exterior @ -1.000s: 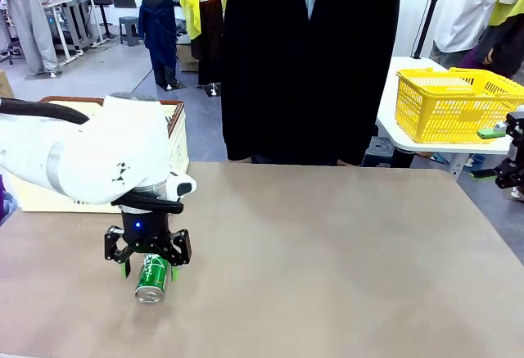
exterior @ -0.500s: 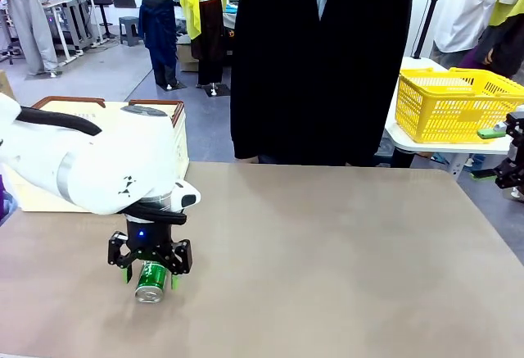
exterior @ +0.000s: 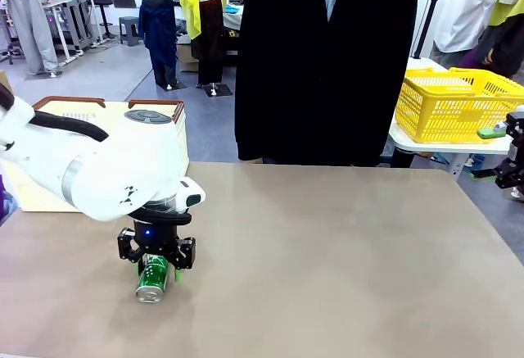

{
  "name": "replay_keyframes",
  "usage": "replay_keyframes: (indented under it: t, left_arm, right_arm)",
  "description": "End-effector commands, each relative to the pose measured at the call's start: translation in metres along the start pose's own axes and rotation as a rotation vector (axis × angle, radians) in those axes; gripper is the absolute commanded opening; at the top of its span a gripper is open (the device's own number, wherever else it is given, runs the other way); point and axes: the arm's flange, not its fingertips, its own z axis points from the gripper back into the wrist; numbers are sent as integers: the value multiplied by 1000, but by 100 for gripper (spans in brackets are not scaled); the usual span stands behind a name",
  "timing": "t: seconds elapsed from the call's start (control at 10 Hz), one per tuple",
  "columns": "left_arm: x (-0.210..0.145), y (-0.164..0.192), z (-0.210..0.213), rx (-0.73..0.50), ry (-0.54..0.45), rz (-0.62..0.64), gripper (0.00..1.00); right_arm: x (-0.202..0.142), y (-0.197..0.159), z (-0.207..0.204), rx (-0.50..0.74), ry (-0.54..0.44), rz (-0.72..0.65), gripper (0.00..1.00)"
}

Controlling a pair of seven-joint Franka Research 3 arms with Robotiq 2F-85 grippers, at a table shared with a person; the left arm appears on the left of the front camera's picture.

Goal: Place the drinks into the Shopping basket.
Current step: Pick up one drink and place it into the Shopping basket.

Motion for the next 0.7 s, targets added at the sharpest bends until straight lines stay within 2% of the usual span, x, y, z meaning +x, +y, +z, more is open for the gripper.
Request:
replay_keyframes:
  t: [0.0,0.4,0.6]
  left_arm:
    - [-21,11,-15,31,-35,23,0]
    - [-16,12,-18,46,-26,35,0]
    - [-19,11,-4,20,-28,-18,0]
  right_arm:
    - [-2,2,2,0,14,14,100]
    - [-2,2,2,0,14,14,100]
    - [-2,2,2,0,14,14,100]
